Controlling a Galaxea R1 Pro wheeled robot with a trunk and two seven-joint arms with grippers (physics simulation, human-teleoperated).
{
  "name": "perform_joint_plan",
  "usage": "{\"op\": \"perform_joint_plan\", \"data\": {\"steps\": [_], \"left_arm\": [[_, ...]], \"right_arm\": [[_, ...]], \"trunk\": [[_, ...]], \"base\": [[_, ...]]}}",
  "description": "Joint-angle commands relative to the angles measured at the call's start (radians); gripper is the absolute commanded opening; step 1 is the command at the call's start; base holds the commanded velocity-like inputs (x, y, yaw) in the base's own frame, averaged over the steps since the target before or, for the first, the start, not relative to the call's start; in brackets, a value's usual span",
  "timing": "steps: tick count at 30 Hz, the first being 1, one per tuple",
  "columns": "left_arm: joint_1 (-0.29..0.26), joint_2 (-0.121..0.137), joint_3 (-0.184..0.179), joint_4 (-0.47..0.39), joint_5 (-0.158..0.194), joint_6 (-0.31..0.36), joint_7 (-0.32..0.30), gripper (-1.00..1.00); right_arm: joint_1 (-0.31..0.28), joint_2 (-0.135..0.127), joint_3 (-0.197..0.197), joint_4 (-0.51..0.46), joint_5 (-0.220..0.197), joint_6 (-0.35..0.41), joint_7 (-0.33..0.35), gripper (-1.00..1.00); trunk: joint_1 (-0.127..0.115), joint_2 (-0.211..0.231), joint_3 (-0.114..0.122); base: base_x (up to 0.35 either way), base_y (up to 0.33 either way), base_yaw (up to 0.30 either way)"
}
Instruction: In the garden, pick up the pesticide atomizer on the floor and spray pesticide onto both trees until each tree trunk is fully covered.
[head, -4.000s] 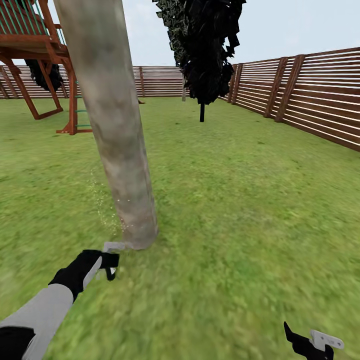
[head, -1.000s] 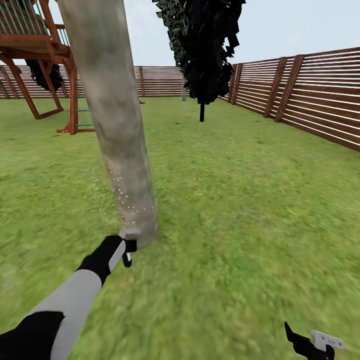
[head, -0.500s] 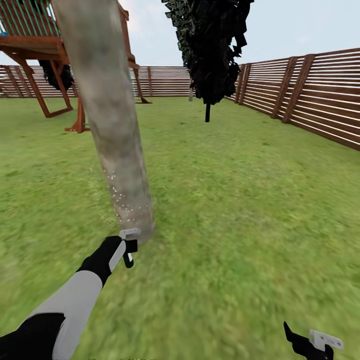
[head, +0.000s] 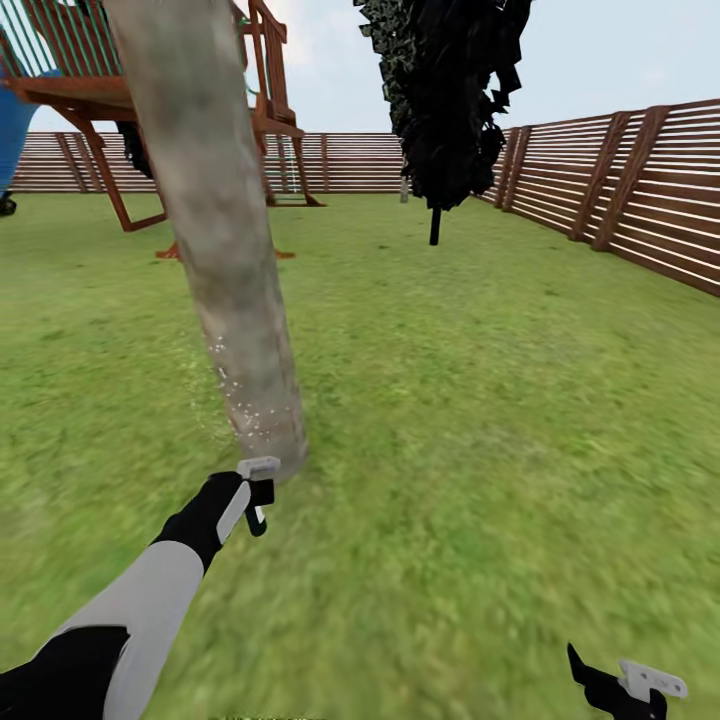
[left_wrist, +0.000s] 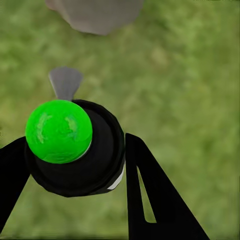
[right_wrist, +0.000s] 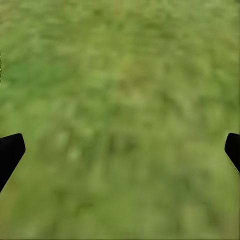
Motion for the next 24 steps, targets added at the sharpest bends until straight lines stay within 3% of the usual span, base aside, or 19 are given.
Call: {"op": "perform_joint_plan", "data": {"steps": [1, 17, 24], "left_arm": [[0.000, 0.000, 0.000, 0.000, 0.000, 0.000, 0.001, -1.00], [0.000, -0.005, -0.002, 0.002, 0.000, 0.000, 0.005, -1.00], [0.000, -0.005, -0.002, 0.002, 0.000, 0.000, 0.005, -1.00]], "right_arm": [[0.000, 0.000, 0.000, 0.000, 0.000, 0.000, 0.000, 1.00], [0.000, 0.000, 0.000, 0.000, 0.000, 0.000, 0.000, 1.00], [0.000, 0.000, 0.000, 0.000, -0.001, 0.000, 0.000, 1.00]], "trunk": [[0.000, 0.000, 0.000], [0.000, 0.000, 0.000], [0.000, 0.000, 0.000]], "base": [[0.000, -0.271, 0.277], [0.054, -0.271, 0.278], [0.007, -0.271, 0.073]]}}
